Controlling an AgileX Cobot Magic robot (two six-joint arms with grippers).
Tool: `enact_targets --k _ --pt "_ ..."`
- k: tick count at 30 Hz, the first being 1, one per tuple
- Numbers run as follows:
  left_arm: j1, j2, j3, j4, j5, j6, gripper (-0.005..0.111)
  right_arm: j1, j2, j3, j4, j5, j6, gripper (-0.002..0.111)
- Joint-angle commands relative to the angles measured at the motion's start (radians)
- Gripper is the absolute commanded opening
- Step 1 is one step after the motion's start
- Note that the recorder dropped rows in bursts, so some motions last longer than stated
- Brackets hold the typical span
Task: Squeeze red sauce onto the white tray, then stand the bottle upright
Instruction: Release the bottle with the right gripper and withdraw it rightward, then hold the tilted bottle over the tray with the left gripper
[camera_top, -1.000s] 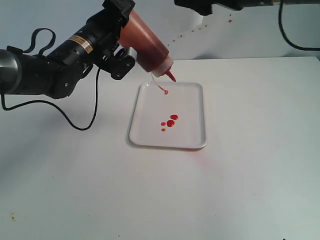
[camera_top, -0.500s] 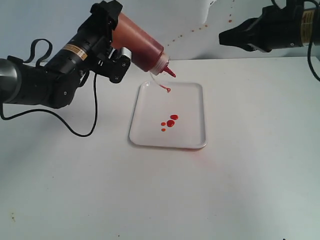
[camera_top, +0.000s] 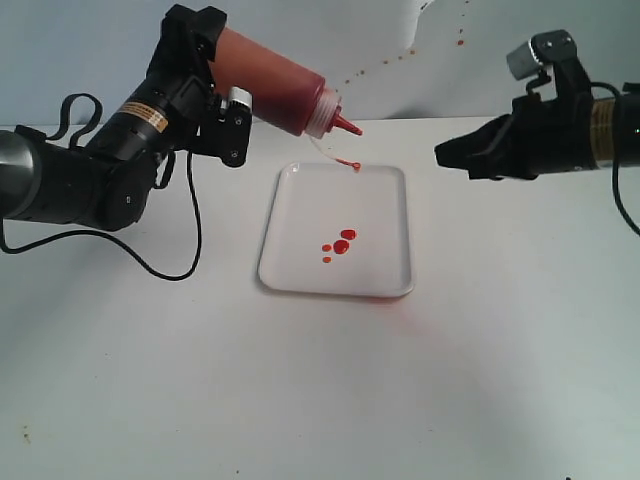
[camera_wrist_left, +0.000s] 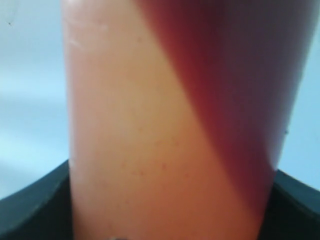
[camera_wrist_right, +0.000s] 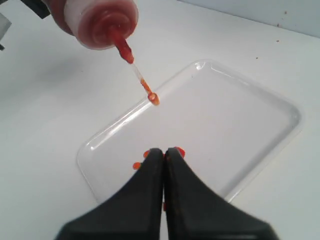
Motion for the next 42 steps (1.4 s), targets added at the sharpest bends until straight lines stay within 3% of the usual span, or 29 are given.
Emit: enact_targets --k 1,4,7,42 --pt "-0.003 -0.018 -0.001 -0.028 -0.063 -0.070 0.000 -0.007 -0.030 0.111 0.231 0.023 -0.203 0.000" --pt "-0.003 -0.018 -0.001 -0.028 -0.063 -0.070 0.000 -0.007 -0.119 0.239 0.470 0.040 -0.431 0.000" --pt "-0.003 -0.018 -0.001 -0.028 -0.063 -0.070 0.000 -0.007 -0.227 0.311 0.582 0.124 -0.480 0.000" --pt "-0.003 -0.018 -0.001 -0.024 -0.049 -0.070 0.000 -0.005 -0.280 0.356 0.577 0.145 -0.475 0.000"
